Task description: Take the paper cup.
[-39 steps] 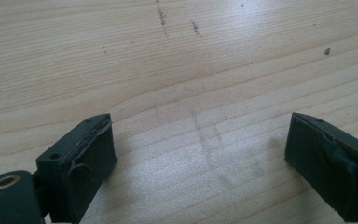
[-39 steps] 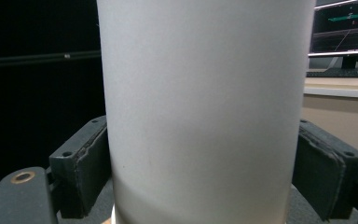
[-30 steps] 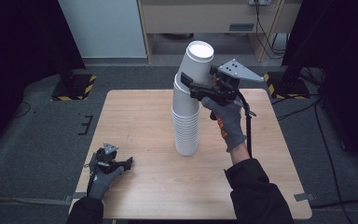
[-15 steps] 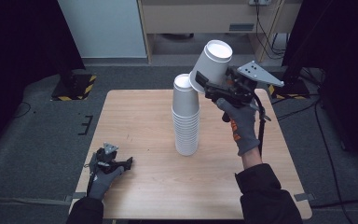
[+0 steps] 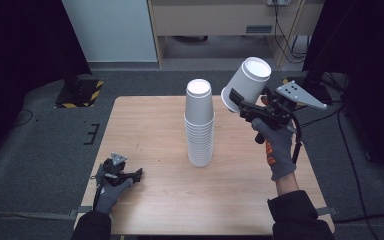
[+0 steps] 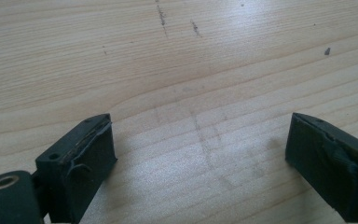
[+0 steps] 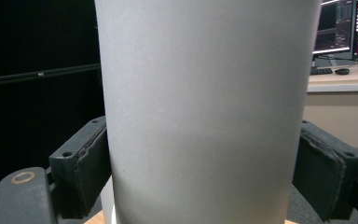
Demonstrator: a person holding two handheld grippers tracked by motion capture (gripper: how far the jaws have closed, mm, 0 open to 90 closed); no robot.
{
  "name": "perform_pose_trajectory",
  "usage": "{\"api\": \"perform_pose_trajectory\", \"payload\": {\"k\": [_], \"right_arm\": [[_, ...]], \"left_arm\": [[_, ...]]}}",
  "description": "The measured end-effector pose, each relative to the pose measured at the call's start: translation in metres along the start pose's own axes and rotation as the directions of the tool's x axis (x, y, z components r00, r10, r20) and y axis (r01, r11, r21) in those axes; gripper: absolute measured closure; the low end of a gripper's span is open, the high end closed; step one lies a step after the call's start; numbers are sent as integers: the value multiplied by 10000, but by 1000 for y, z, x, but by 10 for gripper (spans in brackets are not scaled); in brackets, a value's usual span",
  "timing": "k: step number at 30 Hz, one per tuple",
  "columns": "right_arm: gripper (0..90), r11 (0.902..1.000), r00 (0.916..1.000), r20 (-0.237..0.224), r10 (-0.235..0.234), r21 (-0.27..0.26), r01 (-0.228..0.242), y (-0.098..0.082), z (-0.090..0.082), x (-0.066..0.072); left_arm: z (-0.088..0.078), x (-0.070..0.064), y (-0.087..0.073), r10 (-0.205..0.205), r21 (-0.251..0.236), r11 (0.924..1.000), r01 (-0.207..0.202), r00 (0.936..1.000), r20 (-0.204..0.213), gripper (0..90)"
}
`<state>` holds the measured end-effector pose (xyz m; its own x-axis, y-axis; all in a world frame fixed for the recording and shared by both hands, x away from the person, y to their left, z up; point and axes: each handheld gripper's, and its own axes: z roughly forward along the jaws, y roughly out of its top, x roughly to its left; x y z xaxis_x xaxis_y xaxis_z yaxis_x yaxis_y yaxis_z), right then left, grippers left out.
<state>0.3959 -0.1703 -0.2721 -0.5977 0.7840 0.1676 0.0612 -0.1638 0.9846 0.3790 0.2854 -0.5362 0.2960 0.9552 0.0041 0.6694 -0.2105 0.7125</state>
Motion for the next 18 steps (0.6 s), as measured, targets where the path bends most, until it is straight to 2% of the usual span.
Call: {"api": "perform_pose_trajectory", "payload": {"k": [9,11,18], "right_arm": [[149,9997,9994,303,192,131,-196,-12,-21,-14],[149,9993,9990,408,185,319,-198,-16,-25,-16],[149,9982,9977,595,331,480,-360,-31,-37,-25]], "left_arm": [[0,0,0,-2,-3,10000,2,10000,-12,73],[0,0,0,-6,-1,10000,6,10000,-13,73],[0,0,0,-11,-4,10000,11,10000,-17,72]]}}
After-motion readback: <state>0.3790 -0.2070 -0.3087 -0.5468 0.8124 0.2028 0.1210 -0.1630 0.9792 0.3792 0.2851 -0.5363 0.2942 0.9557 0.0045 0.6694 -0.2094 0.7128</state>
